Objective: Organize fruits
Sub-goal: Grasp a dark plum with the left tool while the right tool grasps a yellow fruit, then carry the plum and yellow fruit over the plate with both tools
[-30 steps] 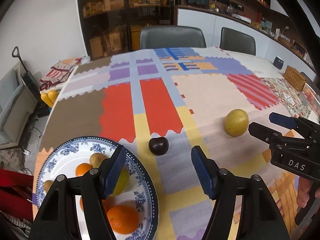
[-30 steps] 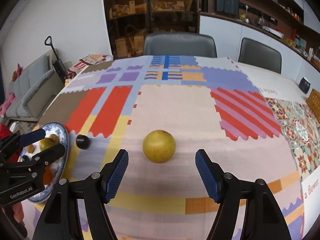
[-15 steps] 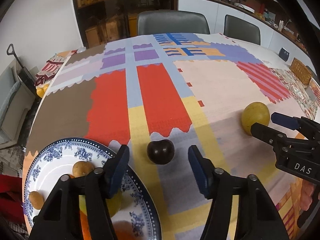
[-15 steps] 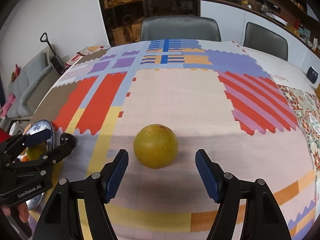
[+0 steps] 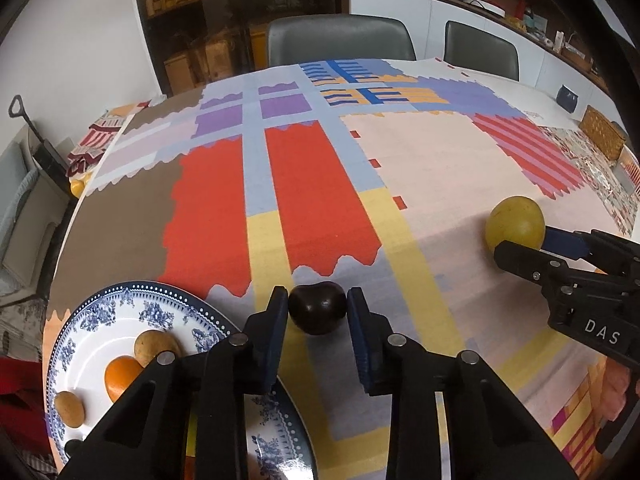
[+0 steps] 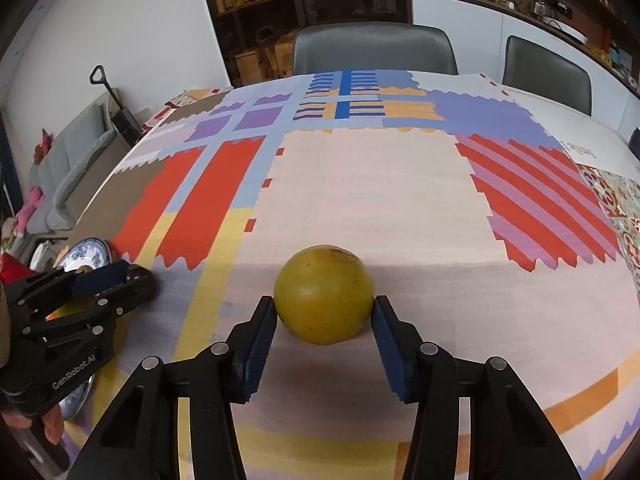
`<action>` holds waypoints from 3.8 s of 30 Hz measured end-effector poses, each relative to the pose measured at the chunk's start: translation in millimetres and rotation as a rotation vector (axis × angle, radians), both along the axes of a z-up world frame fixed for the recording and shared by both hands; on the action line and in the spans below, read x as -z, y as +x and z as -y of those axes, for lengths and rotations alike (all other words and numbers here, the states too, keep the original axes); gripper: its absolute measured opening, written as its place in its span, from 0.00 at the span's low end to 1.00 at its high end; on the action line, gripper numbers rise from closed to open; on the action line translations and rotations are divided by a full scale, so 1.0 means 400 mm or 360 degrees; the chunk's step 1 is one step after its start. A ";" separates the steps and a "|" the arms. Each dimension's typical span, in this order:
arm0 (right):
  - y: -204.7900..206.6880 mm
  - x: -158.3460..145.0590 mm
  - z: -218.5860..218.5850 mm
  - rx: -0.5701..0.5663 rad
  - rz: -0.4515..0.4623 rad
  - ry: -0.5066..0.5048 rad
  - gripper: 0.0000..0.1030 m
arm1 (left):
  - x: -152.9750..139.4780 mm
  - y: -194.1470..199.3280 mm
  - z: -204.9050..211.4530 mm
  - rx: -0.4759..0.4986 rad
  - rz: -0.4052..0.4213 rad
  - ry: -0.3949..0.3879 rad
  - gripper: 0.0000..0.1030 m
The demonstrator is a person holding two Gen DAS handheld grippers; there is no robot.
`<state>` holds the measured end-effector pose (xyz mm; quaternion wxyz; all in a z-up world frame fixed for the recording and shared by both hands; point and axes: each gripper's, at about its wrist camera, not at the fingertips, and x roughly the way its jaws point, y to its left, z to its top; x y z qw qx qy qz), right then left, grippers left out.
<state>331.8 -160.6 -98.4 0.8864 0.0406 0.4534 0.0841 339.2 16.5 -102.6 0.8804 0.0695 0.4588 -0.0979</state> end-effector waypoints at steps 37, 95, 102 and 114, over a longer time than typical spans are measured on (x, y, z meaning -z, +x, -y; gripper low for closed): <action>-0.115 -0.115 -0.060 -0.0194 0.0120 0.0111 0.59 | -0.165 -0.176 -0.042 -0.0075 0.0203 -0.0173 0.29; -0.125 -0.250 -0.258 -0.0546 0.0325 0.0210 0.46 | -0.251 -0.248 -0.201 -0.0225 0.0353 -0.0155 0.29; -0.159 -0.266 -0.334 -0.0650 0.0341 0.0187 0.46 | -0.263 -0.290 -0.274 -0.0292 0.0385 -0.0102 0.29; -0.187 -0.239 -0.456 -0.0807 0.0276 0.0137 0.46 | -0.227 -0.327 -0.371 -0.0304 0.0352 -0.0023 0.29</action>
